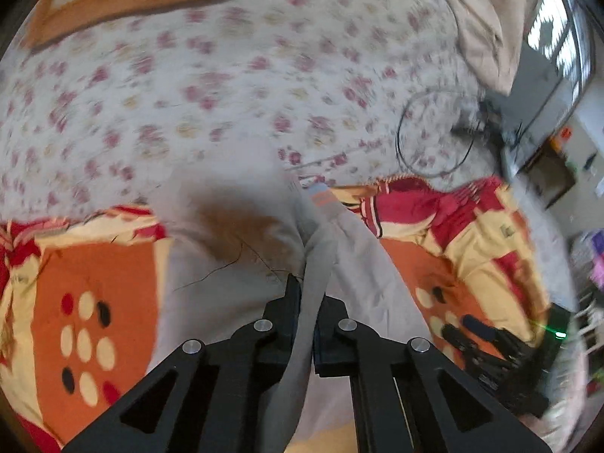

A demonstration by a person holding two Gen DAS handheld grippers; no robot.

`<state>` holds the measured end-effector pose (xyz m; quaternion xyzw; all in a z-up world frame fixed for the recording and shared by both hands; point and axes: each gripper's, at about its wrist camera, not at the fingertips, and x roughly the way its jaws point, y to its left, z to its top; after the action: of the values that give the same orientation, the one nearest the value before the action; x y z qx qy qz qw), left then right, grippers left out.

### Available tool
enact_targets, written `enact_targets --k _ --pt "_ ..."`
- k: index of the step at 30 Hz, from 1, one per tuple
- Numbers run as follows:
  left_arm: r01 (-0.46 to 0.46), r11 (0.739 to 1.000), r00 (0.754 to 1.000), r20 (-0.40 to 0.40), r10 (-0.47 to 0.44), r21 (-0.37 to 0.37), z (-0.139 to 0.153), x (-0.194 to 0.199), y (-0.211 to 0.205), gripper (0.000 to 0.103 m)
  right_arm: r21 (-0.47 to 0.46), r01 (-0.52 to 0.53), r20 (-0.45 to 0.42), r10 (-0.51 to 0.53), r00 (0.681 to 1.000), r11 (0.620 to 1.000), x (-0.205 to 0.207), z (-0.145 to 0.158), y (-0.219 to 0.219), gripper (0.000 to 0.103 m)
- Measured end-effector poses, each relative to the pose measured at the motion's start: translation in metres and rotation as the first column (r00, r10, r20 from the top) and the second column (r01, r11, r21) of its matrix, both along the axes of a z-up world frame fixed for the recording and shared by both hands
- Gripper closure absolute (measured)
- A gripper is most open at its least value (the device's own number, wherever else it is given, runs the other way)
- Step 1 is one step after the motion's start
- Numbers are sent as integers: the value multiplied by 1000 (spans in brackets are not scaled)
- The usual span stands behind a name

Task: Fold large clothes
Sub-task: 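Fold the held side across the jacket with the left gripper and release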

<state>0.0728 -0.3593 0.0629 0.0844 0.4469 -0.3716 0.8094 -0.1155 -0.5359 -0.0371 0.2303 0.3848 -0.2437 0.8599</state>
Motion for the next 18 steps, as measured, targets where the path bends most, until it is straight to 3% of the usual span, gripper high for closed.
enact_targets --k 8,12,14,16,18 --pt "11 997 996 -87 -5 72 -69 3 -76 101 53 45 13 -45 999 998 -15 -20 -21 45" --pt "43 998 990 -134 -37 43 -84 5 -83 98 75 61 19 -62 998 995 -15 -23 -24 45" --pt "60 998 980 -190 -61 -9 -85 9 -81 87 78 59 22 -61 998 995 -14 -23 -23 45" --pt "85 995 971 -219 -95 -52 -79 11 -69 66 76 60 21 -62 998 995 -15 -24 -21 45" --pt "118 989 963 -231 -136 -89 -64 10 -55 58 79 57 20 -59 998 995 -15 -25 -19 45"
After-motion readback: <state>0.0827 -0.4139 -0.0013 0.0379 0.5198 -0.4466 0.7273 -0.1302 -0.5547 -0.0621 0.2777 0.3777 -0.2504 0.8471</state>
